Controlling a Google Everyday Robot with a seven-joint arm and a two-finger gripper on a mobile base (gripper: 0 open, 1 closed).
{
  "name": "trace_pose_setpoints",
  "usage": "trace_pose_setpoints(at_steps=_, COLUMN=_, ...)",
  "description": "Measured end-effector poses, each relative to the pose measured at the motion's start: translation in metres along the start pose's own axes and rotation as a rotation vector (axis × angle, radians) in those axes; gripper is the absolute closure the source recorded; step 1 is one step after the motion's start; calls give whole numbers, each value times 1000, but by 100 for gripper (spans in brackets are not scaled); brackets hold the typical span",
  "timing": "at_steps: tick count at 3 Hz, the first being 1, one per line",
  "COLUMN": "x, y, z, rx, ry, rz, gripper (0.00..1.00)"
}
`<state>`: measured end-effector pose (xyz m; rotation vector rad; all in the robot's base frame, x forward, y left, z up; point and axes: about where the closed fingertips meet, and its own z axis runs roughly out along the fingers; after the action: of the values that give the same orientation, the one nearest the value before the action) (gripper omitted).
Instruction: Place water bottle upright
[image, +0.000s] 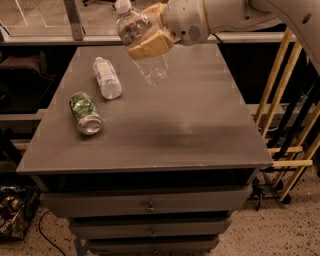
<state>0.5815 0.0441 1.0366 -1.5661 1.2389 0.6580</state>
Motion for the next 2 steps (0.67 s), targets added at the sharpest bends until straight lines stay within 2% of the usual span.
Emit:
trace_pose_setpoints(at_steps=1, x=16, y=2, z=7, rx=7, ry=-51, rz=61, gripper=100)
trace_pose_setpoints(at_steps=2, x=27, y=-1, z=11, rx=36, ry=-128, rz=115, gripper=100)
